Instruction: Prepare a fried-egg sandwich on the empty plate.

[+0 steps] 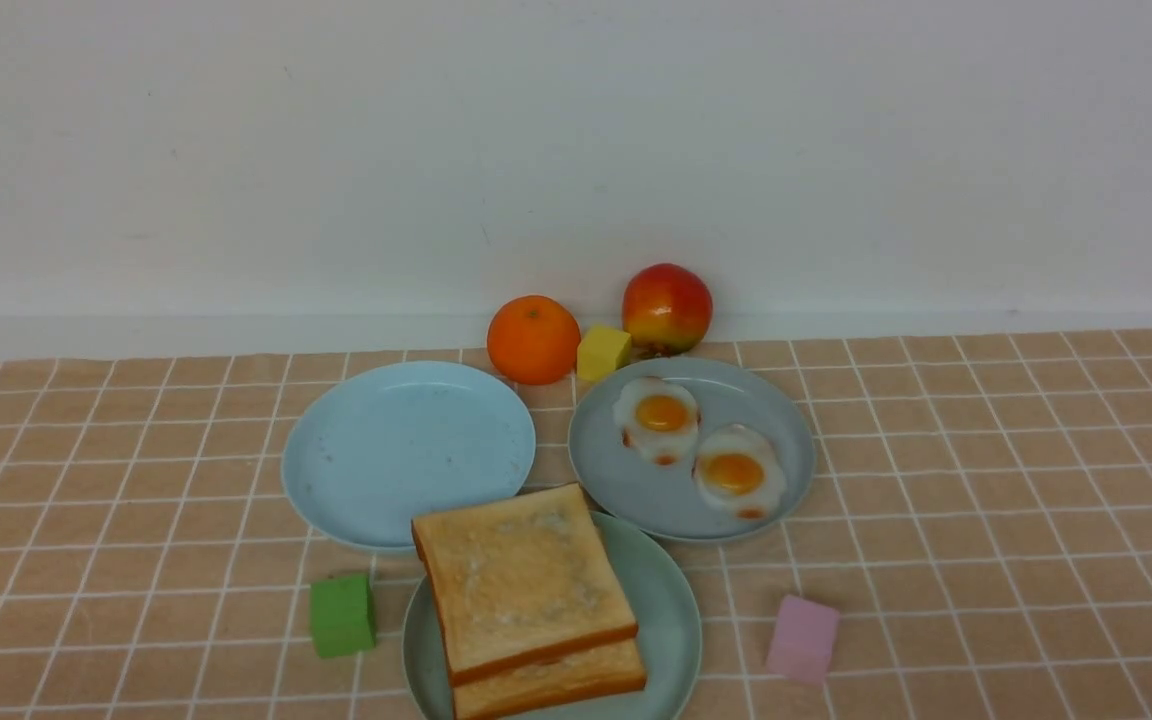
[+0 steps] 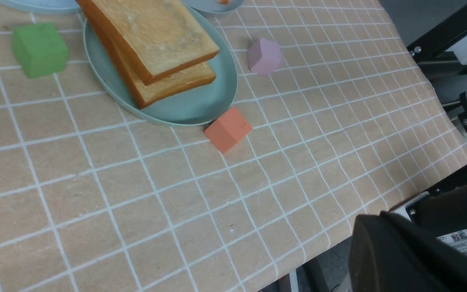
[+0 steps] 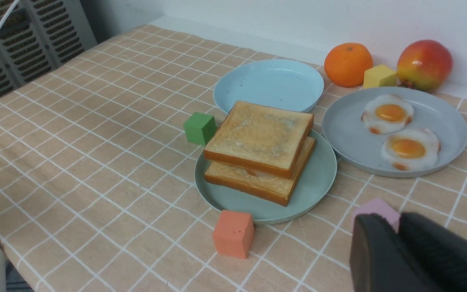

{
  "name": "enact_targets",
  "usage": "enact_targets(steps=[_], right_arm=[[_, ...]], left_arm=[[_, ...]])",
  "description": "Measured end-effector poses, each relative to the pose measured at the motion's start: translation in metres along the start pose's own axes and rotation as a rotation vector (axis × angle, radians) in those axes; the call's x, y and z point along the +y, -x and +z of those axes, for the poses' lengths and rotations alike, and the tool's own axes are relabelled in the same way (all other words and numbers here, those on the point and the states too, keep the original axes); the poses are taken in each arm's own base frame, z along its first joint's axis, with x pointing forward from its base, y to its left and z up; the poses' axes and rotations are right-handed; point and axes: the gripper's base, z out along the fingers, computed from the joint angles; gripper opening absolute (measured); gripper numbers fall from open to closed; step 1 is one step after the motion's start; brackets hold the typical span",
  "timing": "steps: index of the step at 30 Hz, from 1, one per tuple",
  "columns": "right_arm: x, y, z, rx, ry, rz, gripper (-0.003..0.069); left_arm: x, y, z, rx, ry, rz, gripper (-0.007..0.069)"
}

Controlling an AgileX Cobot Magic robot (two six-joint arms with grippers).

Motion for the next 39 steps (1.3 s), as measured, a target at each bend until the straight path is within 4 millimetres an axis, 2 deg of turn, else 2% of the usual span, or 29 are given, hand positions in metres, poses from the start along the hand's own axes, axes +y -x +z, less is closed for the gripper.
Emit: enact_targets(steps=[6,11,12,14,19,22,39], right_arm=[[0.000,0.000,0.000,0.001,0.000,-0.001,0.0114],[0.000,0.000,0.000,0.001,0.000,0.000,0.0116],[0.000,0.000,0.000,0.001,0.001,0.001,0.0116],[0.000,0.000,0.000,0.001,0.001,0.001,0.0116],[0.000,0.000,0.000,0.005,0.000,0.000,0.0116],[0.000,-0.001,0.000,0.014,0.002,0.000,0.0116],[0.001,-0.004,0.000,0.039,0.007,0.002,0.0134]], left_arm=[[0.006,-0.002,0.005,-0.035,0.008,0.008,-0.0013],[0.046,-0.021,0.017,-0.311,0.250,0.165,-0.0013],[0.048,-0.021,0.017,-0.335,0.259,0.173,-0.0013],[0.071,-0.033,0.031,-0.437,0.387,0.228,-0.0013],[0.118,-0.068,0.071,-0.407,0.524,0.227,-0.0013],[0.127,-0.079,0.079,-0.387,0.523,0.151,-0.0013],[0.127,-0.079,0.080,-0.403,0.509,0.107,-0.0003]])
